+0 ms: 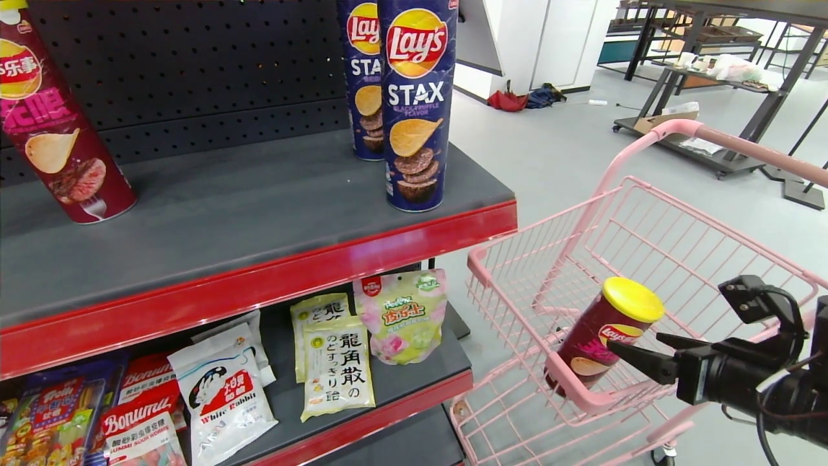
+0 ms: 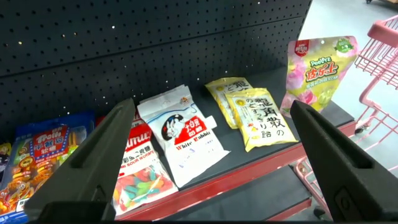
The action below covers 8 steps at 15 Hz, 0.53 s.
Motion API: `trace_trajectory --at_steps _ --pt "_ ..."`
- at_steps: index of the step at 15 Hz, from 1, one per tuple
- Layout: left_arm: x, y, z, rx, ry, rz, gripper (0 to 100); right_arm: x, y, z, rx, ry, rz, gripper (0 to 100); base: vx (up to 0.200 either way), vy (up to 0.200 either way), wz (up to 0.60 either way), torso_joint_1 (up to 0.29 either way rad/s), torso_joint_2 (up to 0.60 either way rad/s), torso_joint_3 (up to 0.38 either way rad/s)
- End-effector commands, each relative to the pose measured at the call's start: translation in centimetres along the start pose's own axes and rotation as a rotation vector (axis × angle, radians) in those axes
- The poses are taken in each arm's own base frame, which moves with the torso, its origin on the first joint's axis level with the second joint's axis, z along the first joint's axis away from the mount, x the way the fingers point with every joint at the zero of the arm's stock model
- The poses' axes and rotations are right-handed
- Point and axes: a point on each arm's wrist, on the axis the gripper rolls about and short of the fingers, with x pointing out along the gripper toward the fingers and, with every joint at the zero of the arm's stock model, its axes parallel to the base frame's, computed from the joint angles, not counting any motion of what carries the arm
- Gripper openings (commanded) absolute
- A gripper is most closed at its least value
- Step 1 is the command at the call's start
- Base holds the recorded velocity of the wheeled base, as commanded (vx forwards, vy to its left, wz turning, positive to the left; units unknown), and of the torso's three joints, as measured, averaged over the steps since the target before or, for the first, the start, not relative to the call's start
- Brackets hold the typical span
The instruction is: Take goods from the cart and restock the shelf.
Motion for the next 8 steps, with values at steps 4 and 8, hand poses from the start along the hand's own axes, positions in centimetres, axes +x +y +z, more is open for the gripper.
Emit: trace_trajectory --at_steps 4,8 --pt "0.0 0.0 0.0 0.0 0.0 0.001 100 3.0 -0.9 -0.3 0.018 0.064 -0.009 100 0.0 0.0 0.0 0.0 0.0 0.0" --pt "0.0 0.0 0.0 0.0 0.0 0.001 100 3.8 -1.1 0.0 0.02 0.064 -0.009 100 0.0 0.0 0.0 0.0 0.0 0.0"
